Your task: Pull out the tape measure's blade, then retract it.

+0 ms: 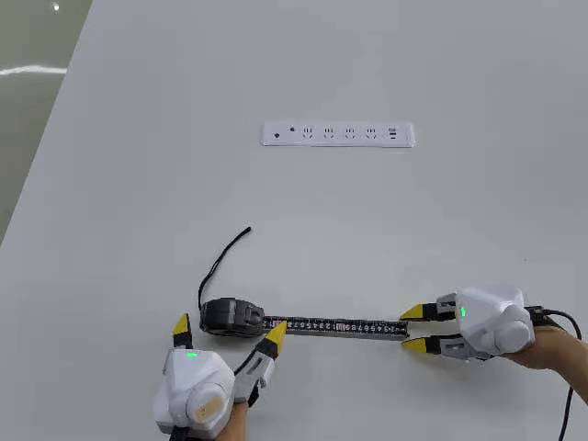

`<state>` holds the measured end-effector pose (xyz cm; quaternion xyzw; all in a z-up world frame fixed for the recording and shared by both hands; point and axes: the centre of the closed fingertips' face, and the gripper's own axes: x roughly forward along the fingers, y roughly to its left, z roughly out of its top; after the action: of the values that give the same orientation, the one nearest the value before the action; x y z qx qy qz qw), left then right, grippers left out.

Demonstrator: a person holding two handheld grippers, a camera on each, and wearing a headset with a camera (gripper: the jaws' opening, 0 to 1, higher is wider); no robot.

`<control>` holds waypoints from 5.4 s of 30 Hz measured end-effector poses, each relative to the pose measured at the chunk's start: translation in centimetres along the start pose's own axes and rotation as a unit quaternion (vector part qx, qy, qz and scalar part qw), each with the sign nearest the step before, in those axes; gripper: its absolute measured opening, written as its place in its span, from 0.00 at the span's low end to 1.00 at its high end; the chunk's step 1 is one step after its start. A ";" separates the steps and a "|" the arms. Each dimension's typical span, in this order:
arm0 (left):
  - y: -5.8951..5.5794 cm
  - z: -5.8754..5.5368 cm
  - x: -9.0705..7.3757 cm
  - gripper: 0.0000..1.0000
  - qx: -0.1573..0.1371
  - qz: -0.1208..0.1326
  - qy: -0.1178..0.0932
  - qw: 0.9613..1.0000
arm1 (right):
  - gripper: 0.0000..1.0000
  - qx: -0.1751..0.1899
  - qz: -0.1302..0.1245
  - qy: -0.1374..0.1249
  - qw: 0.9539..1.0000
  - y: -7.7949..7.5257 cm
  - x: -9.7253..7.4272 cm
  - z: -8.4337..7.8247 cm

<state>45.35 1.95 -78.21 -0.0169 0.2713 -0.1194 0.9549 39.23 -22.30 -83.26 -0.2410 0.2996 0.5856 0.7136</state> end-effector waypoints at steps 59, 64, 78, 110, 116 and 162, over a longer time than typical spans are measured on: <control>1.4 -1.3 1.8 0.64 -0.037 0.057 0.021 0.997 | 0.13 0.035 0.001 -0.026 0.999 -0.1 -0.1 0.0; 1.3 -1.5 1.9 0.64 -0.023 0.069 0.026 0.997 | 0.13 0.035 -0.001 -0.025 0.999 0.0 -0.1 -0.2; 1.4 -1.4 1.6 0.61 -0.002 0.065 0.025 0.998 | 0.13 0.029 0.002 -0.014 0.999 0.0 -0.1 -0.1; 1.6 -1.5 1.8 0.60 -0.024 0.048 0.039 0.998 | 0.13 0.018 -0.006 -0.005 1.000 0.0 -0.6 0.6; 1.7 -1.5 1.8 0.60 -0.024 0.044 0.043 0.998 | 0.13 0.013 -0.004 -0.002 1.000 0.0 -0.3 0.7; 1.9 -1.5 1.8 0.61 -0.029 0.039 0.057 0.997 | 0.13 0.001 -0.002 -0.020 1.000 -0.1 2.5 3.5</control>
<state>46.47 3.40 -80.55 -0.0267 0.3288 -0.0748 0.9411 40.21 -18.11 -82.58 -0.2286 0.2853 0.5886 0.7210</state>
